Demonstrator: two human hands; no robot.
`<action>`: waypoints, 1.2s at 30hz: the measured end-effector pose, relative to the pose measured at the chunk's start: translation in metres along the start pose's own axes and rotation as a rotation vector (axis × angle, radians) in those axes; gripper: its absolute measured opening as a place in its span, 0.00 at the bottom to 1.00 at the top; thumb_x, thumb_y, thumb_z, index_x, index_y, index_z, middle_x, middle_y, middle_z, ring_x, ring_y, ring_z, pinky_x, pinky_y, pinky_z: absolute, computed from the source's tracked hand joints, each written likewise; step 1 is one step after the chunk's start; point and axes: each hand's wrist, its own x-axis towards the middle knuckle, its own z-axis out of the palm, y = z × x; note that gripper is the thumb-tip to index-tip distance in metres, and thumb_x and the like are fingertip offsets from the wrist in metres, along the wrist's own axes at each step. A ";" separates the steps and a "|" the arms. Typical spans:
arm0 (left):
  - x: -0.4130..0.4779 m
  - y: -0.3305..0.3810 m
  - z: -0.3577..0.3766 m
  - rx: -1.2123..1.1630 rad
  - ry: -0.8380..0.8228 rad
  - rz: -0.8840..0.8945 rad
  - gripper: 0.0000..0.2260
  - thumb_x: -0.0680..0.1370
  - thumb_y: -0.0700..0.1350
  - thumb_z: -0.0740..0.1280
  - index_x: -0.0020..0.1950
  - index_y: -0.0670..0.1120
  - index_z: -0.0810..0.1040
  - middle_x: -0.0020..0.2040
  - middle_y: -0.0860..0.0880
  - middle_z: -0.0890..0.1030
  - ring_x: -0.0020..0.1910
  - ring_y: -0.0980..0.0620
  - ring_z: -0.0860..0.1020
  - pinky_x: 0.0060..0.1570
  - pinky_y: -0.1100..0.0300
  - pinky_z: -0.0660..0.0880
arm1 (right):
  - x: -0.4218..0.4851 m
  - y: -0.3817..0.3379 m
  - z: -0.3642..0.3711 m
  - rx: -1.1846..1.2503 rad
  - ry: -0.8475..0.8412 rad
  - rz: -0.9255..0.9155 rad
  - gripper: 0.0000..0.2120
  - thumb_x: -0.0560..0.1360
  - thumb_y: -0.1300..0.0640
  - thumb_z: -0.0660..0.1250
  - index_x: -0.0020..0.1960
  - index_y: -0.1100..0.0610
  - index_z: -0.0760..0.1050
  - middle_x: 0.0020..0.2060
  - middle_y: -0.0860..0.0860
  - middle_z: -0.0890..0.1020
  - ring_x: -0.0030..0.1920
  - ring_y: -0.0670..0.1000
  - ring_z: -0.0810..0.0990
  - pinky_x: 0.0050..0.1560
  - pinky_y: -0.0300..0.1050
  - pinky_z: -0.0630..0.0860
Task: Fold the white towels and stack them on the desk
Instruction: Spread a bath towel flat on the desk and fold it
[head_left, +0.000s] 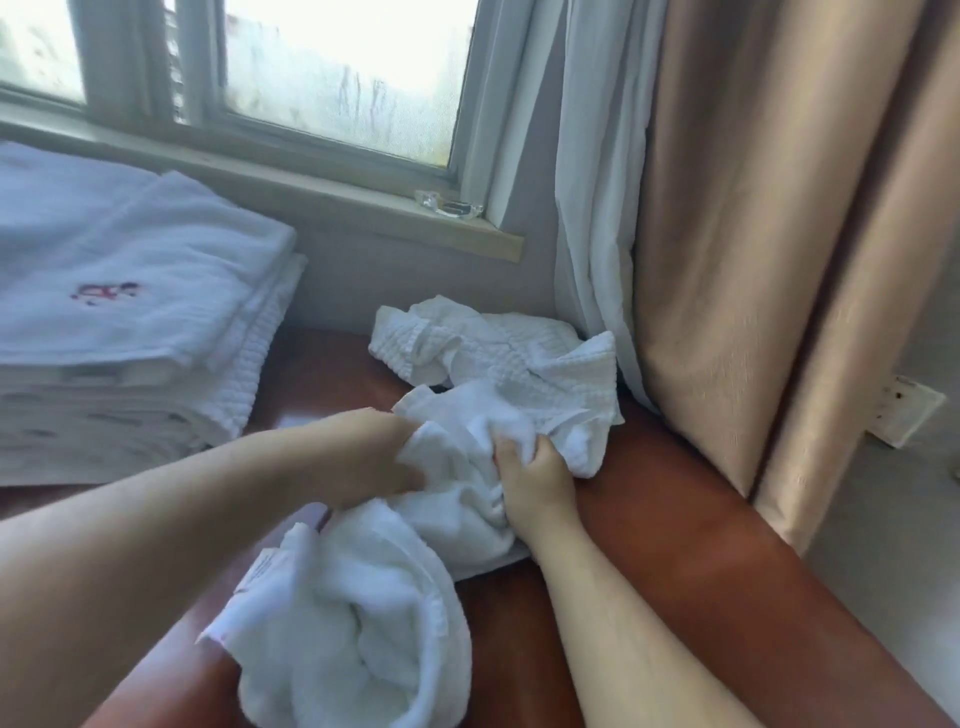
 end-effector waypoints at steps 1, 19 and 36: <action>-0.012 0.002 -0.005 0.130 0.065 -0.020 0.08 0.79 0.56 0.65 0.55 0.57 0.79 0.50 0.56 0.79 0.49 0.54 0.79 0.51 0.56 0.78 | -0.012 -0.005 0.000 0.052 -0.049 0.054 0.13 0.78 0.49 0.68 0.49 0.60 0.80 0.38 0.53 0.85 0.40 0.52 0.84 0.44 0.51 0.82; -0.164 0.011 0.013 0.033 0.199 -0.188 0.54 0.61 0.79 0.62 0.80 0.53 0.52 0.75 0.50 0.66 0.73 0.46 0.65 0.71 0.48 0.64 | -0.078 -0.081 -0.033 0.194 0.345 0.008 0.29 0.73 0.58 0.75 0.70 0.58 0.68 0.59 0.54 0.81 0.56 0.57 0.82 0.45 0.43 0.75; -0.198 -0.109 0.051 -0.503 0.277 -0.147 0.29 0.72 0.68 0.69 0.72 0.68 0.68 0.63 0.68 0.76 0.61 0.66 0.75 0.60 0.66 0.71 | -0.107 -0.061 0.029 -0.766 -0.695 -0.482 0.33 0.57 0.29 0.72 0.60 0.35 0.74 0.57 0.34 0.71 0.57 0.42 0.72 0.56 0.41 0.72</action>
